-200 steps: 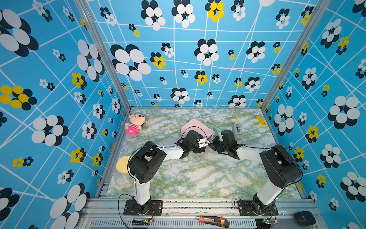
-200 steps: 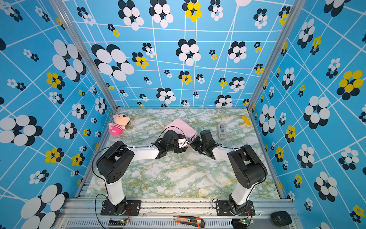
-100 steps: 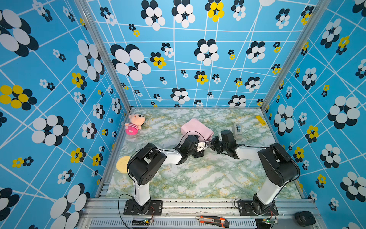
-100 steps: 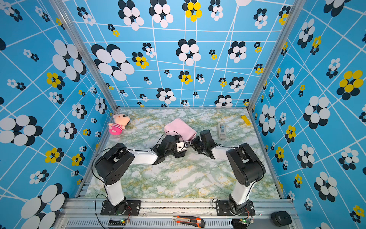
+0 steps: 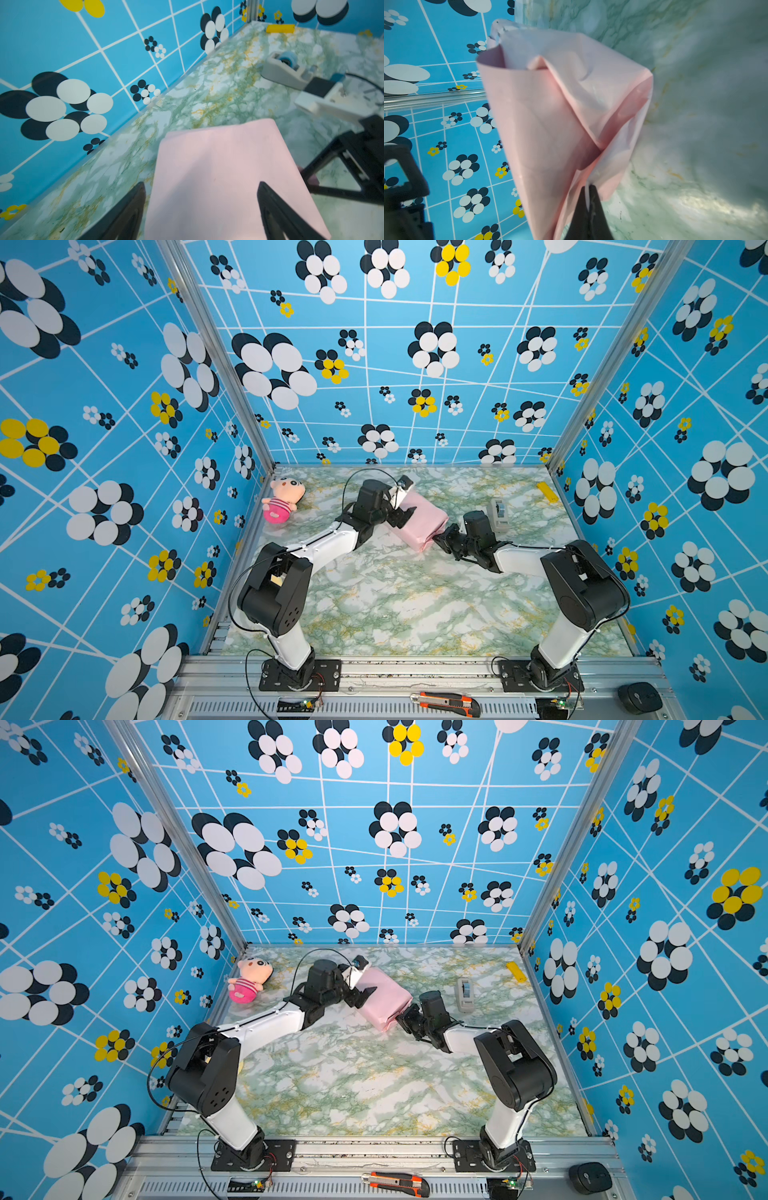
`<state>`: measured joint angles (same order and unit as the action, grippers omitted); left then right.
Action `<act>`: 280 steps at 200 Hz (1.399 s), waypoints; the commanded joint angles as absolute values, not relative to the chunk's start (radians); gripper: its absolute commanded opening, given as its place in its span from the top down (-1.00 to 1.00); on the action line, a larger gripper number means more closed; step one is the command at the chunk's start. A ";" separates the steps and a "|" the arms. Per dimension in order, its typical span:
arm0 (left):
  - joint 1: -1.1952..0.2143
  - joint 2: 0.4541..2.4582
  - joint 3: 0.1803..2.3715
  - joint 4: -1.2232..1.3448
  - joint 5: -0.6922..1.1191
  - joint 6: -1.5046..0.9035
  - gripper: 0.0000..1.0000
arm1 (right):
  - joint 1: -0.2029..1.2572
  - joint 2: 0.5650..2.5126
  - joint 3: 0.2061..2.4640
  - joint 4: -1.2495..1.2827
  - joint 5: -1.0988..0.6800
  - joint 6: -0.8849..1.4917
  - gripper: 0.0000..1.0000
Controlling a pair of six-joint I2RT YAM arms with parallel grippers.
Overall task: Wrap a gift box in wrapping paper
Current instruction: Fifth fold the wrapping paper around the gift box.
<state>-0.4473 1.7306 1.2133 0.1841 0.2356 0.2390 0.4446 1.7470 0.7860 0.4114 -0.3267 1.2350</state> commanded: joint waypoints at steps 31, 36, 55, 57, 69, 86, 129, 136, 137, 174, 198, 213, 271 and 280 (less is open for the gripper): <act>-0.373 1.894 1.473 -0.184 0.355 0.001 -0.57 | 0.447 1.723 0.797 0.411 -0.329 1.221 1.00; -0.373 1.912 1.496 -0.198 0.366 -0.003 -0.57 | 0.448 1.722 0.798 0.408 -0.328 1.221 1.00; -0.373 1.976 1.562 -0.237 0.399 -0.016 -0.48 | 0.448 1.721 0.800 0.405 -0.327 1.220 1.00; -0.373 1.981 1.567 -0.239 0.404 -0.017 -0.48 | 0.448 1.721 0.800 0.405 -0.328 1.220 1.00; -0.371 2.013 1.594 -0.251 0.418 -0.023 -0.48 | 0.448 1.722 0.802 0.404 -0.331 1.217 1.00; -0.358 2.067 1.648 -0.285 0.426 -0.046 -0.61 | 0.447 1.721 0.805 0.400 -0.332 1.216 1.00; -0.306 2.163 1.748 -0.335 0.606 -0.144 -0.51 | 0.448 1.706 0.808 0.369 -0.326 1.196 1.00; -0.302 2.166 1.750 -0.340 0.616 -0.147 -0.49 | 0.448 1.704 0.812 0.365 -0.326 1.193 1.00; -0.301 2.166 1.750 -0.340 0.616 -0.146 -0.49 | 0.447 1.704 0.812 0.364 -0.326 1.193 1.00; -0.290 2.182 1.756 -0.356 0.535 -0.104 -0.98 | 0.448 1.701 0.825 0.335 -0.327 1.174 1.00; -0.279 2.217 1.784 -0.353 0.529 -0.100 -0.98 | 0.448 1.704 0.825 0.332 -0.327 1.172 1.00; -0.280 2.251 1.838 -0.403 0.549 -0.084 -0.98 | 0.447 1.704 0.827 0.330 -0.327 1.171 1.00; -0.270 2.329 1.941 -0.508 0.733 -0.101 -0.78 | 0.446 1.702 0.836 0.314 -0.332 1.158 1.00; -0.269 2.343 1.965 -0.537 0.750 -0.097 -0.77 | 0.446 1.703 0.836 0.314 -0.333 1.157 1.00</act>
